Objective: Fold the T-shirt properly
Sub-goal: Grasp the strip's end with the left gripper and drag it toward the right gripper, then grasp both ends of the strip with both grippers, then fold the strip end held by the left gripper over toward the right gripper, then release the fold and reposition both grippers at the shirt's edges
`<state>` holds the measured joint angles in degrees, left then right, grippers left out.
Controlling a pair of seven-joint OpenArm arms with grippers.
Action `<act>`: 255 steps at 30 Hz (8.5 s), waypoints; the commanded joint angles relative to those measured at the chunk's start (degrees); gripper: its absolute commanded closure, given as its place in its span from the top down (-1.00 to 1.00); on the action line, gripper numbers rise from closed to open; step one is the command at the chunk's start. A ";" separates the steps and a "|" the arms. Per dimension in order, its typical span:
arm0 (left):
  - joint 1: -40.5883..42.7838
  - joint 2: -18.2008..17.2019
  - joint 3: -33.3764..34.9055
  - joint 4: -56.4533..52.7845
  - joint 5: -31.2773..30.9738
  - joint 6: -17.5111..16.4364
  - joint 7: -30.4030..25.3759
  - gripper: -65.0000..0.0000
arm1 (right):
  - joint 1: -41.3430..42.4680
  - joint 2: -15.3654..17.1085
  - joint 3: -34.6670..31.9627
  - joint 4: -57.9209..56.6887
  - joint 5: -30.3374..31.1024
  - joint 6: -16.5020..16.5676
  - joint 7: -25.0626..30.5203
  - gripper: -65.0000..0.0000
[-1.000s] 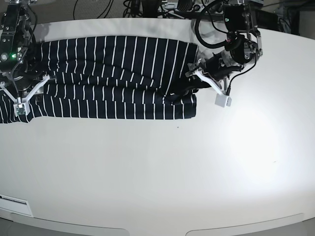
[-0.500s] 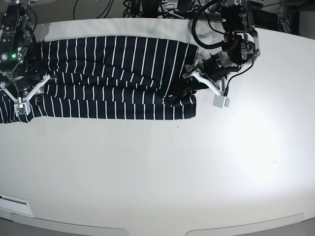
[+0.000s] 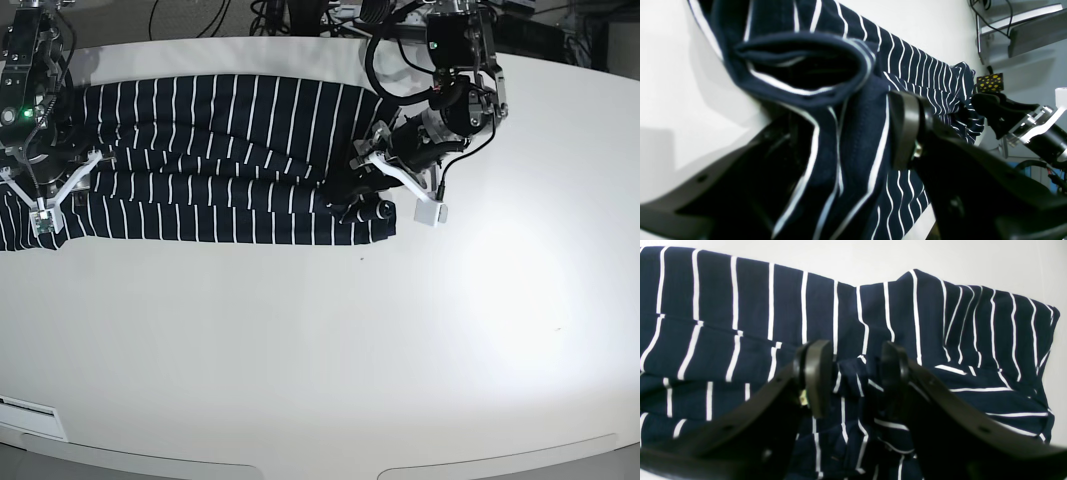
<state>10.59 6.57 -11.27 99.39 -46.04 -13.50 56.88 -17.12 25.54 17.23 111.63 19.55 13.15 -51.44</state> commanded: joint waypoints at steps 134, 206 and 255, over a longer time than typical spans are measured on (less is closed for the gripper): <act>-6.75 -9.29 8.28 2.45 -24.50 -25.90 2.62 0.15 | 0.76 -2.69 -7.52 -10.88 7.41 12.39 6.19 -0.85; -7.28 -10.29 13.94 -3.63 15.28 -17.81 -2.67 -1.00 | 7.52 -2.54 -7.48 -10.80 7.67 10.84 3.63 -0.79; -7.78 -31.78 13.94 -8.76 10.43 -17.97 -5.68 -1.00 | 20.46 3.80 -4.24 -43.82 51.04 26.85 -23.28 0.07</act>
<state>2.68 -24.29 2.61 91.00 -39.24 -32.56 46.68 3.46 28.69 13.26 67.55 73.12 40.51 -71.61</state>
